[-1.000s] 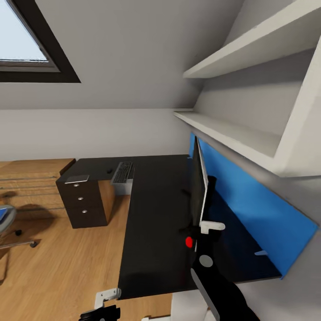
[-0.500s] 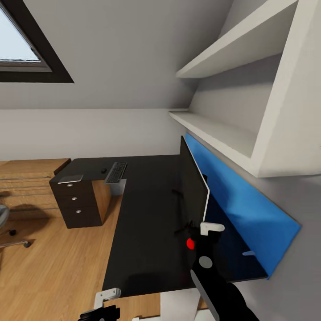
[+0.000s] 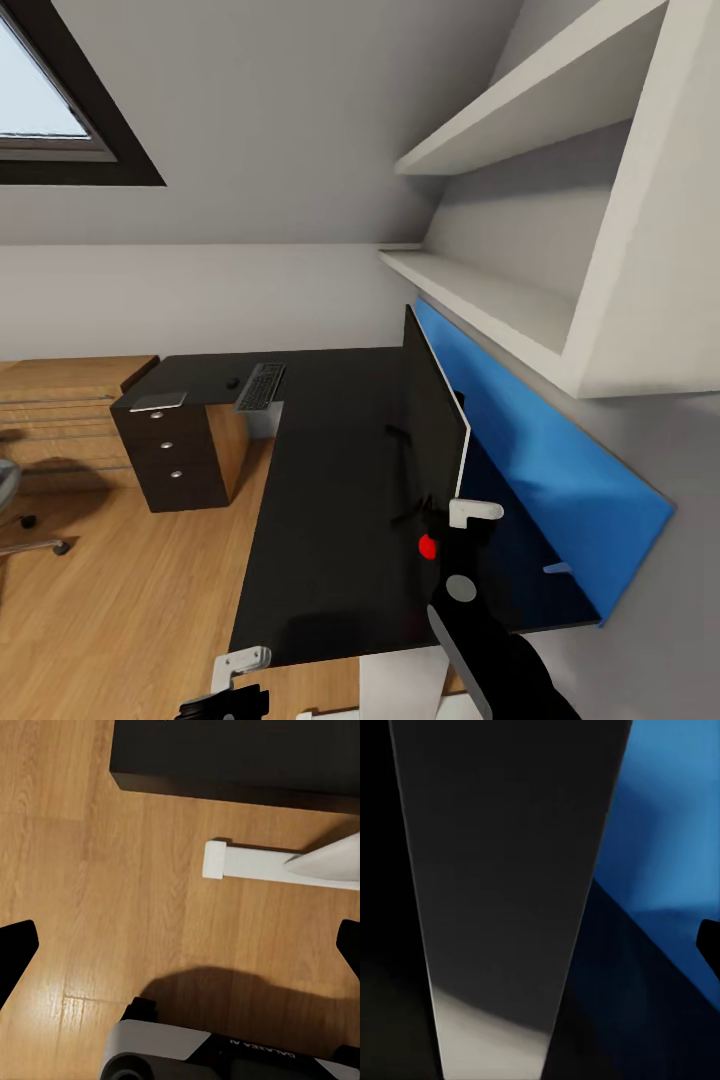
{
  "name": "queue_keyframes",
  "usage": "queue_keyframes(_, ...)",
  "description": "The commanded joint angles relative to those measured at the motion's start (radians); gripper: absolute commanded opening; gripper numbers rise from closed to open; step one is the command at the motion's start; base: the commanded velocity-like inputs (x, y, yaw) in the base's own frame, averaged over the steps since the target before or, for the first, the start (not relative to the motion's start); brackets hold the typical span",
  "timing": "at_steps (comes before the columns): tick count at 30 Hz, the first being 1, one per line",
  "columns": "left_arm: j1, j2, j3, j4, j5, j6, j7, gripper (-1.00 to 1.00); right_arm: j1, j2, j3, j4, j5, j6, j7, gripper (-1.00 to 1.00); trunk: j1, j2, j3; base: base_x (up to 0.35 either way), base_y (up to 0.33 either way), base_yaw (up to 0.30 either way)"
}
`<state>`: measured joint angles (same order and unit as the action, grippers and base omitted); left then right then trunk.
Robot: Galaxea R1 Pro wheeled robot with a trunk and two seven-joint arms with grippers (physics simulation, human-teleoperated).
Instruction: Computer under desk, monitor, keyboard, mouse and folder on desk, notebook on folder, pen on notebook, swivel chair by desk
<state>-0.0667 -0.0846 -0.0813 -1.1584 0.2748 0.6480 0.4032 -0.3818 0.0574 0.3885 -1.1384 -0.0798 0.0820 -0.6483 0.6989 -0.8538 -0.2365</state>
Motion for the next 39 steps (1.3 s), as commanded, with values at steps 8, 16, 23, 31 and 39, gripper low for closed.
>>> queue_keyframes(8,0.0,0.0,-0.001,-0.001,0.011,0.002,0.009,1.0,-0.001,-0.001,0.001,-0.001,-0.006,0.007,-0.007,1.0,0.0,-0.001,-0.001,0.0,0.0,0.0)
queue_keyframes(16,0.0,0.0,-0.003,-0.001,0.011,0.002,0.011,1.0,-0.001,-0.002,0.0,-0.003,-0.006,0.005,-0.007,1.0,0.0,-0.001,-0.001,0.0,-0.129,0.0)
queue_keyframes(23,0.0,0.001,-0.002,-0.004,0.011,0.002,0.011,1.0,-0.001,-0.002,-0.001,-0.003,-0.006,0.006,-0.007,1.0,0.0,-0.001,-0.001,0.0,-0.16,0.0)
queue_keyframes(31,-0.001,0.0,-0.002,-0.006,0.011,0.002,0.011,1.0,0.0,-0.002,0.0,-0.002,-0.006,0.006,-0.007,1.0,0.0,-0.001,-0.001,0.0,-0.016,0.0)
queue_keyframes(39,-0.001,0.001,-0.002,-0.006,0.011,0.002,0.011,1.0,-0.001,-0.002,0.0,-0.002,-0.006,0.007,-0.007,1.0,0.0,-0.001,-0.001,0.0,-0.001,0.0)
